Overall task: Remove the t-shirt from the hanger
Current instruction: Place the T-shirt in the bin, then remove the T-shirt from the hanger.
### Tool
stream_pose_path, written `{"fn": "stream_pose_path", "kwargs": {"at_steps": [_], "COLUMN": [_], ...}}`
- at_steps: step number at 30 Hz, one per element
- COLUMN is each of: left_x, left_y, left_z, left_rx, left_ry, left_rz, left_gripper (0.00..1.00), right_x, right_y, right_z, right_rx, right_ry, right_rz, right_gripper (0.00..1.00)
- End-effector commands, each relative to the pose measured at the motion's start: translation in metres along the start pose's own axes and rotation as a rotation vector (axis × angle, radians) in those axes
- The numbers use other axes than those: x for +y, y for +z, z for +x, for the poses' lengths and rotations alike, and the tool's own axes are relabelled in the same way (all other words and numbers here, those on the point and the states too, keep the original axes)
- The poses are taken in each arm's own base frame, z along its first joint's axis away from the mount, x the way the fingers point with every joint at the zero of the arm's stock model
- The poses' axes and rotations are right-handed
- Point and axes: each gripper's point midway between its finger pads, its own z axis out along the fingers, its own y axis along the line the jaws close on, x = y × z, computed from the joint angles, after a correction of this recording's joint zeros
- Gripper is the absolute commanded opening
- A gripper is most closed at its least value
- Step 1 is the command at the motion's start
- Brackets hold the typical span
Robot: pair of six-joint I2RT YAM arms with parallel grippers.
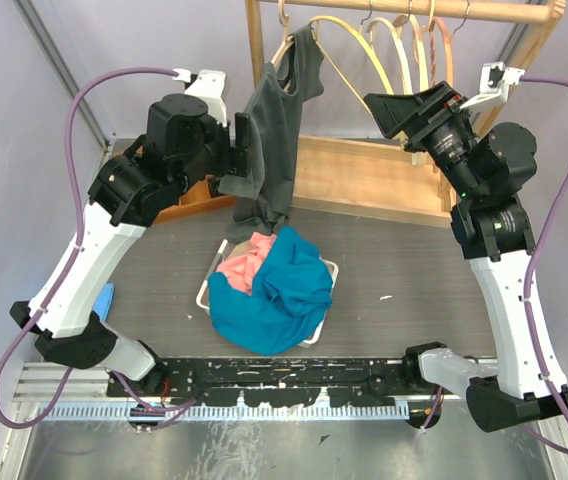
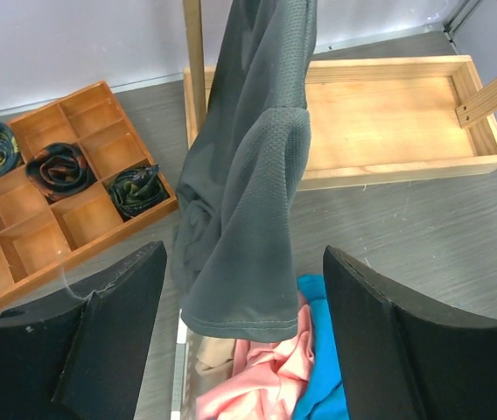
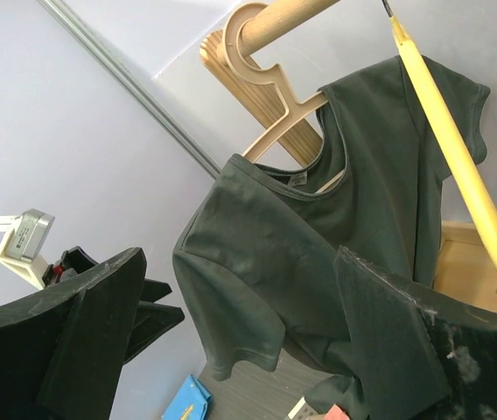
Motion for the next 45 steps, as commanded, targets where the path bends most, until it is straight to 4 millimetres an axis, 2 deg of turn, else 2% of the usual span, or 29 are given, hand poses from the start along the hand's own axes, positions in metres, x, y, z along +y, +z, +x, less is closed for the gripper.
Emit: {"fn": "stream_pose_path", "kwargs": {"at_steps": [1, 4, 8, 11, 17, 20, 24, 33, 40, 42, 45], "left_x": [0.002, 0.003, 0.004, 0.003, -0.002, -0.004, -0.008, -0.018, -0.014, -0.009, -0.006], "left_y": [-0.001, 0.005, 0.012, 0.018, 0.017, 0.011, -0.005, -0.056, -0.082, -0.100, -0.110], "left_z": [-0.015, -0.013, -0.013, -0.020, -0.028, -0.032, -0.041, -0.067, -0.064, -0.068, -0.067], "left_rx": [-0.067, -0.066, -0.065, -0.084, -0.109, -0.118, -0.151, -0.249, -0.278, -0.313, -0.332], "left_ry": [-0.025, -0.024, -0.024, -0.029, -0.031, -0.036, -0.055, -0.115, -0.133, -0.145, -0.155], "left_rz": [0.016, 0.017, 0.022, 0.028, 0.063, 0.082, 0.125, 0.259, 0.293, 0.303, 0.310], "left_gripper": [0.78, 0.77, 0.70, 0.56, 0.13, 0.01, 0.00, 0.00, 0.00, 0.00, 0.00], "right_x": [0.014, 0.014, 0.014, 0.015, 0.013, 0.014, 0.013, 0.012, 0.010, 0.010, 0.009], "right_y": [-0.004, -0.003, -0.002, -0.003, -0.003, -0.002, 0.000, 0.001, 0.001, 0.001, 0.001], "right_z": [-0.013, -0.013, -0.013, -0.014, -0.013, -0.013, -0.011, -0.009, -0.006, -0.006, -0.006], "right_rx": [-0.051, -0.054, -0.055, -0.059, -0.057, -0.058, -0.050, -0.045, -0.041, -0.040, -0.040], "right_ry": [-0.024, -0.023, -0.024, -0.026, -0.027, -0.028, -0.021, -0.013, -0.003, -0.003, -0.001], "right_rz": [-0.047, -0.050, -0.052, -0.053, -0.050, -0.055, -0.056, -0.060, -0.054, -0.054, -0.052], "right_gripper": [0.95, 0.95, 0.95, 0.95, 0.95, 0.95, 0.95, 0.95, 0.94, 0.94, 0.95]}}
